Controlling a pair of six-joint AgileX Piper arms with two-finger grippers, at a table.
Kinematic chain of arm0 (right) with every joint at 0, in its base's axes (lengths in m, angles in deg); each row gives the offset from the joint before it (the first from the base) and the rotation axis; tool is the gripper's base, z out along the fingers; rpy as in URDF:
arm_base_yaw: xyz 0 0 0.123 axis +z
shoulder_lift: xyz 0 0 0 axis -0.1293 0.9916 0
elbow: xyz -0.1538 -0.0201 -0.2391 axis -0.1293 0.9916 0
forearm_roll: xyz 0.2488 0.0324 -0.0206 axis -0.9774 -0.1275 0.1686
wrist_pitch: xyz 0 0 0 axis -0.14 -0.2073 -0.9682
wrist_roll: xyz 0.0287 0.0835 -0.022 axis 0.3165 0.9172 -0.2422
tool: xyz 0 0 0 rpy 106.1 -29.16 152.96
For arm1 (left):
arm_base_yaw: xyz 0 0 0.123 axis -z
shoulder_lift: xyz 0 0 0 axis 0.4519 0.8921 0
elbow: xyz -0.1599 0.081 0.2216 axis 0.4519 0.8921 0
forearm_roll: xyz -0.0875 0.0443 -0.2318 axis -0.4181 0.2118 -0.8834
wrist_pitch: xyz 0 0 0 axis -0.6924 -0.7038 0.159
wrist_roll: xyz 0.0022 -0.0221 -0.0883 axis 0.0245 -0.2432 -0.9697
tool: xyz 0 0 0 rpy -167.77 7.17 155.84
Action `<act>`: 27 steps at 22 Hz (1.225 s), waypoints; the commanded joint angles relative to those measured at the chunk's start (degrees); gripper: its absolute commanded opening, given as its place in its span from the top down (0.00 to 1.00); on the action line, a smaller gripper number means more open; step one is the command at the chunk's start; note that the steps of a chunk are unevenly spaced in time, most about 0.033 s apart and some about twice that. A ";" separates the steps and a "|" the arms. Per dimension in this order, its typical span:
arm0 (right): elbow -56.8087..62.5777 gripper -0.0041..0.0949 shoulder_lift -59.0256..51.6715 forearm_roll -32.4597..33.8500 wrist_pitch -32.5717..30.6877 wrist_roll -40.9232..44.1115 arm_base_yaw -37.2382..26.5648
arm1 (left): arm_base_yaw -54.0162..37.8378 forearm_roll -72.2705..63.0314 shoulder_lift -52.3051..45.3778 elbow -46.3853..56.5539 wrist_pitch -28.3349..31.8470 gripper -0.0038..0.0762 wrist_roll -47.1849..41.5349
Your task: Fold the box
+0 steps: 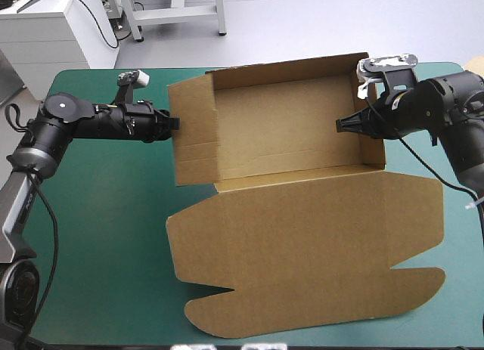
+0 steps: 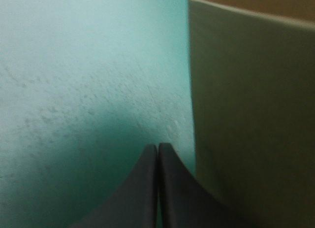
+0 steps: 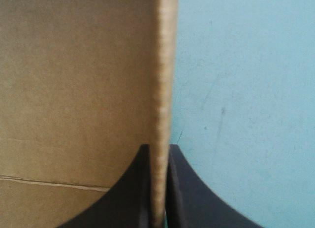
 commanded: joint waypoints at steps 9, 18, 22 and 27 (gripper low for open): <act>-2.20 0.96 -1.89 1.85 6.29 1.73 -0.33 | 1.37 -13.41 -2.41 -1.55 -6.66 0.96 1.51; -2.20 0.96 -0.26 3.21 5.18 1.78 -0.33 | 1.37 -22.94 -2.31 -1.55 -10.71 0.44 6.16; -2.20 0.96 0.35 3.21 4.81 2.18 -0.33 | 1.37 -22.71 -2.31 -1.55 -11.90 0.43 6.05; -2.20 0.96 0.35 3.42 5.99 4.37 -0.09 | 3.05 -22.91 -2.31 -1.55 -11.78 0.45 6.05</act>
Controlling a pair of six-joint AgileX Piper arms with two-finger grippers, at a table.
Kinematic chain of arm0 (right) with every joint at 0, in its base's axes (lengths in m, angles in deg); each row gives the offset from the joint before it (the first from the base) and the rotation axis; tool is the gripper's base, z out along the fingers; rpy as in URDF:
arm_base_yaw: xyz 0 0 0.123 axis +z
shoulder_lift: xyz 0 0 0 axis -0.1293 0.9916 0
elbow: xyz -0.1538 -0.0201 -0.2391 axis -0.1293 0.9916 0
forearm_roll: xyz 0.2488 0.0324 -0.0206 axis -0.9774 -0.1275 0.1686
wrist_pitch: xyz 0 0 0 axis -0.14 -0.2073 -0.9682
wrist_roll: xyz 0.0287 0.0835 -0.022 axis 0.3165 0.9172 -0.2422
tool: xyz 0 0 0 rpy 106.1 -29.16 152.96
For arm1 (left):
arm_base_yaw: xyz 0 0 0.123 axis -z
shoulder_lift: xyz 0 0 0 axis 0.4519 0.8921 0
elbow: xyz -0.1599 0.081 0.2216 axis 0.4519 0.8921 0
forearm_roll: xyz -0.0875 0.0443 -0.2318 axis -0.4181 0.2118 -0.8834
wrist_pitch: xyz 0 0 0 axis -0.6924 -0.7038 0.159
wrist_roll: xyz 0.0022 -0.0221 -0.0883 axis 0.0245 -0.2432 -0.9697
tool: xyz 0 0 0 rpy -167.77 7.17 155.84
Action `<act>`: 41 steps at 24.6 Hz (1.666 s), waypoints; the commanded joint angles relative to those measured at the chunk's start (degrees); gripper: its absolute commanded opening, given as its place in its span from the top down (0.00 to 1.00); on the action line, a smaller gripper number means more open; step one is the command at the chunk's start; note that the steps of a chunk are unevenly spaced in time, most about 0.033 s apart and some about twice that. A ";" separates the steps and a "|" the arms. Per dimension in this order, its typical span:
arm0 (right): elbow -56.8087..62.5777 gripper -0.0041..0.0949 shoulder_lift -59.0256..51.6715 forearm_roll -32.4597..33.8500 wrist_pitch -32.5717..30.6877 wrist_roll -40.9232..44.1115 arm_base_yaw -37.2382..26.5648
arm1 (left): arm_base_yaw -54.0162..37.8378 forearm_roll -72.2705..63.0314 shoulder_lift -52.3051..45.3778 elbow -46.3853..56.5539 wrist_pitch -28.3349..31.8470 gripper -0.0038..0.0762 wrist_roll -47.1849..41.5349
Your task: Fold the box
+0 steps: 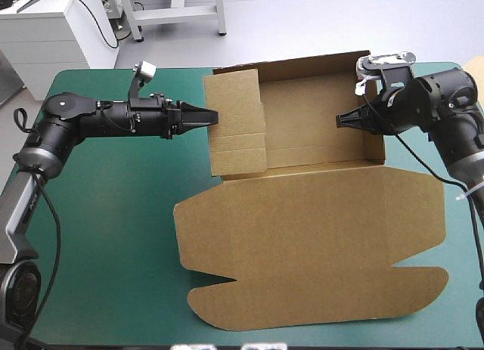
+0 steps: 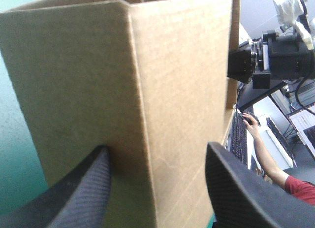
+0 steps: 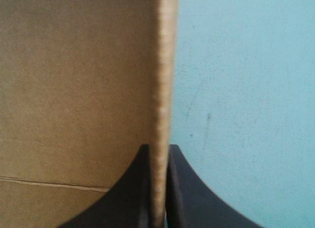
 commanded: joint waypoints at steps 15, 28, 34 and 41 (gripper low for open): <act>-6.39 0.96 -2.24 5.07 6.13 4.52 3.25 | 7.51 2.72 -3.53 -1.55 14.20 0.47 -2.90; -7.70 0.96 -2.24 26.78 3.13 16.43 22.27 | 16.74 20.14 -5.18 -1.55 46.00 0.47 -7.01; -7.70 0.96 -2.24 30.86 2.91 19.35 27.28 | 16.74 21.00 -5.18 -1.55 47.38 0.48 -7.01; -7.70 0.96 -2.24 31.81 0.96 20.90 27.85 | 16.74 21.39 -5.18 -1.55 46.69 0.55 -2.29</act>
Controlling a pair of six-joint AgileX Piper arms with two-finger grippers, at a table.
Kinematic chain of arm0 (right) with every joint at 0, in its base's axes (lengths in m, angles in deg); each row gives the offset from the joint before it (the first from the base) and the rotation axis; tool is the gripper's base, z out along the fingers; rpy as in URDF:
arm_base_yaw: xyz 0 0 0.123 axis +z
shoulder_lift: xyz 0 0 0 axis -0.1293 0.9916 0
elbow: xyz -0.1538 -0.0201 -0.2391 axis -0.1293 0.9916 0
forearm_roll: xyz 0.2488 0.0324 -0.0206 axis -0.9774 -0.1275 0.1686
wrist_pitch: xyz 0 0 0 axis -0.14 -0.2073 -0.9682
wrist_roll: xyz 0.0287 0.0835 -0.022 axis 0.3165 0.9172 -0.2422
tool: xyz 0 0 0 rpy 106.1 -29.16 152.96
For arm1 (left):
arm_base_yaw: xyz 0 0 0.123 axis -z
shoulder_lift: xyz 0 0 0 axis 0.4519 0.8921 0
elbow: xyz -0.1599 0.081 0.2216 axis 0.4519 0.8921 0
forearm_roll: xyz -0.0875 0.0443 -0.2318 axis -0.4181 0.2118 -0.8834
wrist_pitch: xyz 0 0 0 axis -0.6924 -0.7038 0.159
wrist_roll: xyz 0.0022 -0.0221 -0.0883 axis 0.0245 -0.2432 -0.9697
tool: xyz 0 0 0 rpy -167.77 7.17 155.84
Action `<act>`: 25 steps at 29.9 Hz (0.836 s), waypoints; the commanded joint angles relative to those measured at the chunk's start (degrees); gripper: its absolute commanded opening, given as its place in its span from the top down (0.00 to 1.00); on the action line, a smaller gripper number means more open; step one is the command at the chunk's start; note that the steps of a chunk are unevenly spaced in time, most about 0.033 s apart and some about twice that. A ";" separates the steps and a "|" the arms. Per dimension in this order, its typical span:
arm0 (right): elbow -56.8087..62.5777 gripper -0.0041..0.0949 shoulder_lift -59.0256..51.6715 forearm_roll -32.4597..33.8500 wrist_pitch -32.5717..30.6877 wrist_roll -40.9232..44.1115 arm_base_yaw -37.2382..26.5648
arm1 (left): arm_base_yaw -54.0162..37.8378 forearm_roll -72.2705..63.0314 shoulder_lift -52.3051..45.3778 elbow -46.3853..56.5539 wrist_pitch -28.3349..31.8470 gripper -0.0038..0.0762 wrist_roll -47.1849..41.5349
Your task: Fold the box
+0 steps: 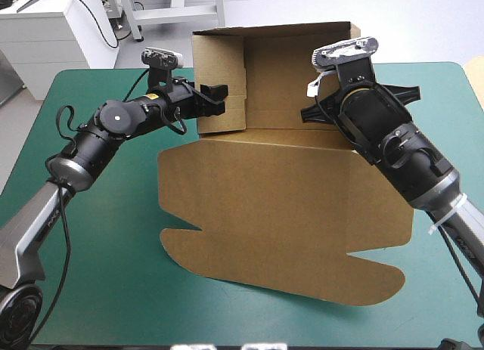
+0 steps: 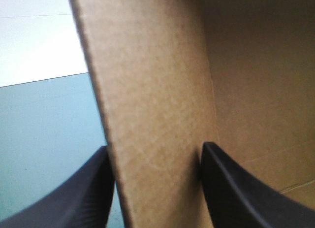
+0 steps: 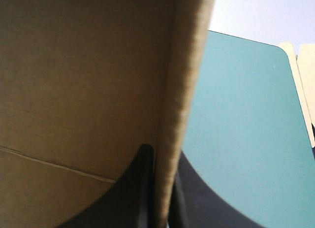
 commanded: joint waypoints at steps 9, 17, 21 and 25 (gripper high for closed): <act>-2.00 0.96 -2.19 -2.90 5.42 -0.73 1.45 | 0.73 -3.55 -2.57 -1.82 1.79 0.96 4.99; -2.00 0.96 -2.08 -1.52 5.56 -0.73 1.45 | 0.98 -1.75 -2.67 -1.92 -1.27 0.96 1.79; -2.00 0.96 -1.98 -1.23 4.05 -0.73 0.78 | 1.81 22.60 -2.57 -5.00 -6.42 0.96 -18.05; -2.00 0.96 -1.48 -5.21 2.49 -0.73 -3.17 | 4.80 49.12 -2.44 -10.72 -12.88 0.96 -40.49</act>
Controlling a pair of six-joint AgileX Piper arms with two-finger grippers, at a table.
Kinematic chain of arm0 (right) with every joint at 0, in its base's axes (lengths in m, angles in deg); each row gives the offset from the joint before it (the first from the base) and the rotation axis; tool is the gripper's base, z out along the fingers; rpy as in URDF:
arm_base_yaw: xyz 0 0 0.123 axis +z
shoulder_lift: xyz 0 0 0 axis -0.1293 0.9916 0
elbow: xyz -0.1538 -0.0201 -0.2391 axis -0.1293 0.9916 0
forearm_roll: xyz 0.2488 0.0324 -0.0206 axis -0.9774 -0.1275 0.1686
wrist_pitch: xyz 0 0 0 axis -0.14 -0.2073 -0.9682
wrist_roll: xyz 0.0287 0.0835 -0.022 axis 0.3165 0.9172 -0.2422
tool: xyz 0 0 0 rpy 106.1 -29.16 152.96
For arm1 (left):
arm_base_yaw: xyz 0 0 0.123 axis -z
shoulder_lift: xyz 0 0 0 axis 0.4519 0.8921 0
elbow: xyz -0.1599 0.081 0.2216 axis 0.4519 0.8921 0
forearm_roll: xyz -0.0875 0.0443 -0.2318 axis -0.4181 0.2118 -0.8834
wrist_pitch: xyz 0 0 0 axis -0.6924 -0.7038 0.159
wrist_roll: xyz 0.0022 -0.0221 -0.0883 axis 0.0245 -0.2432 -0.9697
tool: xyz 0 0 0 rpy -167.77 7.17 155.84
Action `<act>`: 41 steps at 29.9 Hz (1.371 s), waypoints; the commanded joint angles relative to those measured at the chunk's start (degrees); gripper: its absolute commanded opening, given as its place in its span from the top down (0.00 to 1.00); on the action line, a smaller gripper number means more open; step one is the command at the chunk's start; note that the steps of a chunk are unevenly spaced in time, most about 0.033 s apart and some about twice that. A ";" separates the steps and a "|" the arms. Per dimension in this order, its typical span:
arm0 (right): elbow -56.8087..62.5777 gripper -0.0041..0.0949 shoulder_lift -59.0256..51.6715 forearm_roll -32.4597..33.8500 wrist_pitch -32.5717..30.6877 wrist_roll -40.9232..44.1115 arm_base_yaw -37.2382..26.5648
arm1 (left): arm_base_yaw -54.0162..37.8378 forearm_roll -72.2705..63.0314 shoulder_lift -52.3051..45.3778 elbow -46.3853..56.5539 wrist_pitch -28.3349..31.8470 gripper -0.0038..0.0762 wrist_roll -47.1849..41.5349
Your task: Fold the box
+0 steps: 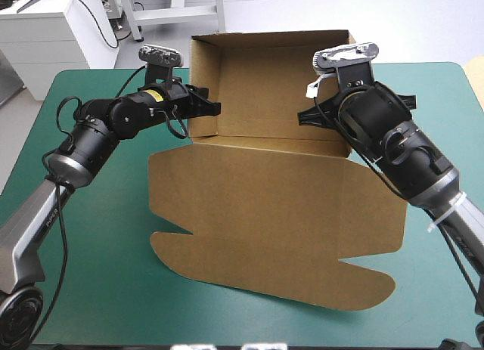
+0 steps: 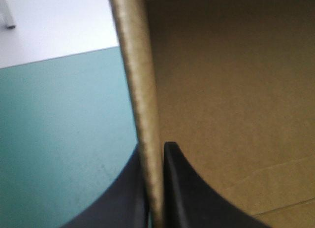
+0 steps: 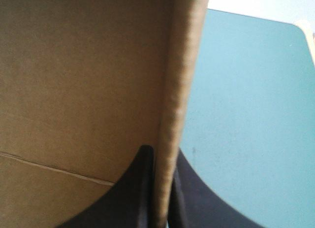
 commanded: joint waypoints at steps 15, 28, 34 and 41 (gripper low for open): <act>-1.13 0.96 9.25 -27.43 0.41 -17.64 -18.29 | 5.28 24.41 12.16 -19.14 -36.52 0.96 -24.30; -1.00 0.96 19.25 -32.69 0.31 -23.16 -21.05 | 5.28 21.11 22.53 -24.33 -42.49 0.96 -24.30; -1.00 0.93 21.87 -33.59 0.31 -25.81 -21.05 | 5.16 21.75 23.72 -24.33 -42.49 0.96 -24.30; -1.00 0.64 21.89 -36.11 0.31 -27.34 -23.42 | 5.16 19.20 25.36 -24.33 -42.49 0.73 -24.30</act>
